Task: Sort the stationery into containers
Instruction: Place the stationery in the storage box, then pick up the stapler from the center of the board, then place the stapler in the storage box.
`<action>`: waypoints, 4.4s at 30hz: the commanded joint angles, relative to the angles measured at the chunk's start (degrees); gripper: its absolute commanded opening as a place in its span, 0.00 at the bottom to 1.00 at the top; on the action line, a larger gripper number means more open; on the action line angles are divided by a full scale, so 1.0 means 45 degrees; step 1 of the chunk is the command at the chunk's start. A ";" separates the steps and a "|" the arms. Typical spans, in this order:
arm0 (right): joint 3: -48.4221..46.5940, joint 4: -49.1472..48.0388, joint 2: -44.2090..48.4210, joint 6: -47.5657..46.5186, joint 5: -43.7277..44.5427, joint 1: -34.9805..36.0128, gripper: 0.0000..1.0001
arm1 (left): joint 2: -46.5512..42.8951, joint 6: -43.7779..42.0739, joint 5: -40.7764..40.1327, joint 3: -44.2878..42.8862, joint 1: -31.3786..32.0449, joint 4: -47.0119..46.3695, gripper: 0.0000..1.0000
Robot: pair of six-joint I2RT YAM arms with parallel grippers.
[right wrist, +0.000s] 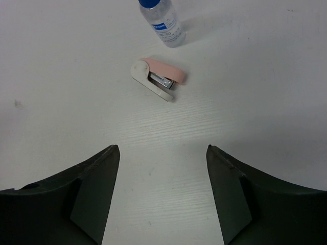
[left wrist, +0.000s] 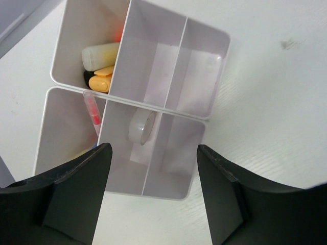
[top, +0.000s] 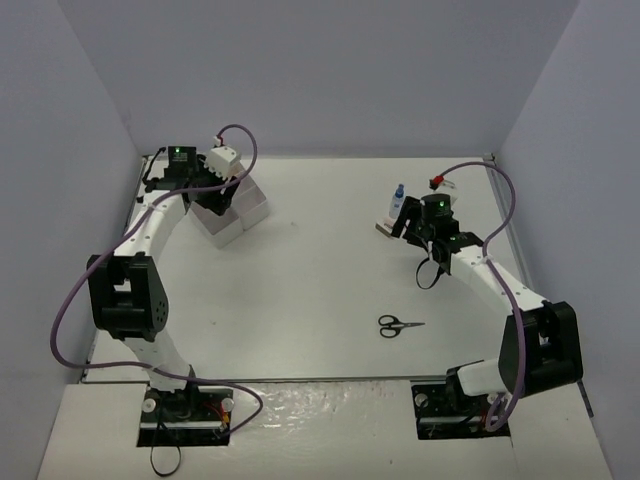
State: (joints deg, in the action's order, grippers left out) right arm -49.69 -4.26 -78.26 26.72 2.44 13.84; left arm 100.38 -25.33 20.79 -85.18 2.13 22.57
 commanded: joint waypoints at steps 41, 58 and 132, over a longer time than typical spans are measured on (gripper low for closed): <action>-0.3958 -0.1652 -0.7239 -0.5427 -0.0583 0.0342 0.40 | -0.1868 0.2865 0.3311 -0.0446 -0.0024 0.0131 0.64; -0.2877 -0.2108 -0.5751 -0.5713 -0.0875 0.0865 0.00 | -0.1941 0.3167 0.3723 -0.0464 -0.0024 0.0549 0.64; -0.5504 -0.5806 -0.4241 -0.5405 -0.0739 0.7921 1.00 | -0.3048 0.5655 0.2685 -0.0384 0.0515 -0.1836 0.00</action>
State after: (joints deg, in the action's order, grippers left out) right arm -73.84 -29.65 -101.14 1.17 -1.34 50.57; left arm 85.02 10.85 41.45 -79.37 4.78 17.01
